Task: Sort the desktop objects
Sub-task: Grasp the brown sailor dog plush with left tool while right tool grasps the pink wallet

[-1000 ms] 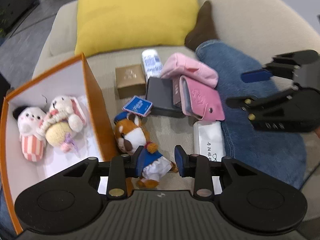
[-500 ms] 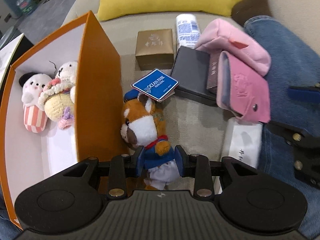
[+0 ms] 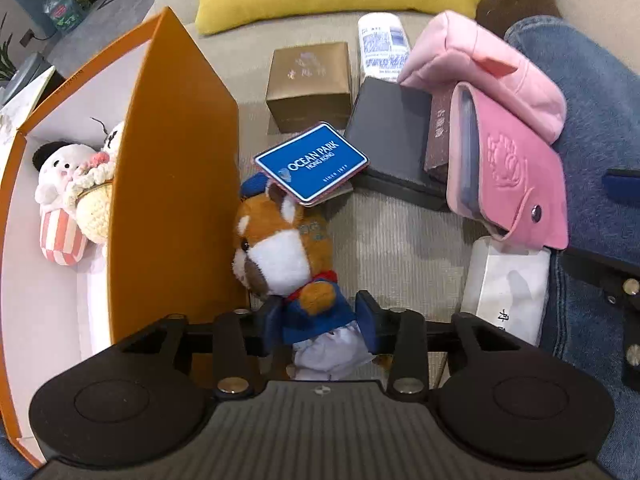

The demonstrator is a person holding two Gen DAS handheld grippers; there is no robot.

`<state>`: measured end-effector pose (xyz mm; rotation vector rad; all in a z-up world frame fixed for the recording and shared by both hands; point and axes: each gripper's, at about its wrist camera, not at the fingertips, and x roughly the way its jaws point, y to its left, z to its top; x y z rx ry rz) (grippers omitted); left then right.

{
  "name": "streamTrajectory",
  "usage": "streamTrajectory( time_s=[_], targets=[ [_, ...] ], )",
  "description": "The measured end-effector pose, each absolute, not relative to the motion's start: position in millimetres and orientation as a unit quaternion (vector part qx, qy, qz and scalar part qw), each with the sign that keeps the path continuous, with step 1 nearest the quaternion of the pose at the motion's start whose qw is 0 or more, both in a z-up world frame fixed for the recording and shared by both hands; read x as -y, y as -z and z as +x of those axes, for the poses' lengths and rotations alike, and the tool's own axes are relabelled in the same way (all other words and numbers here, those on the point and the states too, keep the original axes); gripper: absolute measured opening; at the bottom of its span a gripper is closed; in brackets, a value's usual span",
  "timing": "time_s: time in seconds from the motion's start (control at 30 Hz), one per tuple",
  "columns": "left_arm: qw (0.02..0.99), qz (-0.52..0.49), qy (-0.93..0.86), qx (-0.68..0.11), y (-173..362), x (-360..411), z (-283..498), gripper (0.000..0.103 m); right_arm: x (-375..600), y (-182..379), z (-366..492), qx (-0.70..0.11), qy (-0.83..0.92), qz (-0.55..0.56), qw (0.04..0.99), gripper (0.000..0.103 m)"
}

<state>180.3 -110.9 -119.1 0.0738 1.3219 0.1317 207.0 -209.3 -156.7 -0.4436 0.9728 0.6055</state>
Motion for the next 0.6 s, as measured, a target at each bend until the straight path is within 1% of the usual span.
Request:
streamTrajectory(
  time_s=[0.1,0.2,0.33,0.4,0.43,0.47,0.6],
  targets=[
    [0.796,0.019,-0.046,-0.603,113,101,174,0.035,211,158,208,-0.455,-0.285,-0.208,0.818,0.055],
    [0.811,0.008,-0.034,-0.585,104,95,169,0.031,211,158,208,-0.456,-0.284,-0.202,0.819,0.055],
    [0.822,-0.007,0.002,-0.569,98,93,163,0.03,202,158,206,-0.456,-0.284,-0.207,0.818,0.056],
    [0.826,0.001,0.014,-0.563,98,94,162,0.03,191,161,205,-0.458,-0.283,-0.224,0.813,0.057],
    [0.828,0.004,0.02,-0.56,98,94,160,0.03,187,162,204,-0.458,-0.282,-0.232,0.81,0.062],
    [0.829,0.003,0.028,-0.559,96,95,157,0.03,183,164,204,-0.459,-0.281,-0.242,0.808,0.064],
    [0.826,-0.03,0.04,-0.561,99,88,158,0.03,163,174,210,-0.458,-0.272,-0.282,0.798,0.064]
  ],
)
